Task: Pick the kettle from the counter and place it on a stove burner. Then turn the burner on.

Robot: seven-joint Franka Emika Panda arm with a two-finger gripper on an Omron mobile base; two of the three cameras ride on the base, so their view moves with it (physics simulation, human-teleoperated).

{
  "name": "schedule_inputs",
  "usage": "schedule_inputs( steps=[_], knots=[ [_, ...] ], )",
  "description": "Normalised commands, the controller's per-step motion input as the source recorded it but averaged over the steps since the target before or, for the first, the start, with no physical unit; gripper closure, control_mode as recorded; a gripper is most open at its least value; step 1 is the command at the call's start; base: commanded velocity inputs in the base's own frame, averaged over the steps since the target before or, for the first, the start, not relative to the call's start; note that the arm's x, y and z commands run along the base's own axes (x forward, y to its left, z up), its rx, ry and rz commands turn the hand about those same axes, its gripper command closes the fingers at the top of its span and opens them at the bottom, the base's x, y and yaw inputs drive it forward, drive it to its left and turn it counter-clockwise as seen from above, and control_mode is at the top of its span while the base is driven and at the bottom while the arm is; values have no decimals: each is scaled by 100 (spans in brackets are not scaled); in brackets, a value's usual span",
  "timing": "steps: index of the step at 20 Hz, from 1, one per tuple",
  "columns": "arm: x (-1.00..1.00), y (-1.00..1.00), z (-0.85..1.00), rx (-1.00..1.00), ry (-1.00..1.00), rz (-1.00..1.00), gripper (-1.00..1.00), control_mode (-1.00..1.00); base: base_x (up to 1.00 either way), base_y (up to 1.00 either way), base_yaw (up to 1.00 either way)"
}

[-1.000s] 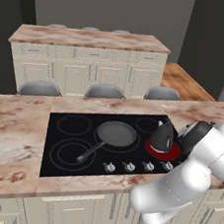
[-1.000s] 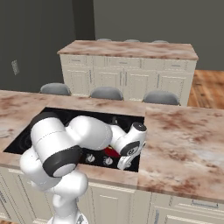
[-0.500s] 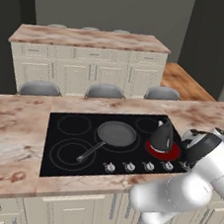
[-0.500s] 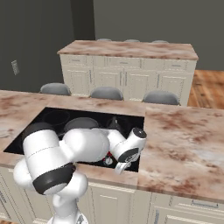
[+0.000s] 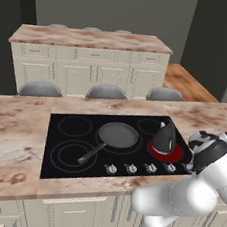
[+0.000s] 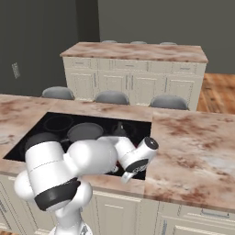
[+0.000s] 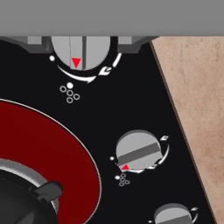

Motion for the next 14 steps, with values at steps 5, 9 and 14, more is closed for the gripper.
schedule_inputs(
  steps=[5,9,14],
  knots=[
    [-11,0,57,0,-15,0,-100,-100,0,0,0],
    [-10,0,61,0,-15,0,-100,-100,0,0,0],
    [-10,-1,75,0,-17,0,-100,-100,0,0,0]
  ],
)
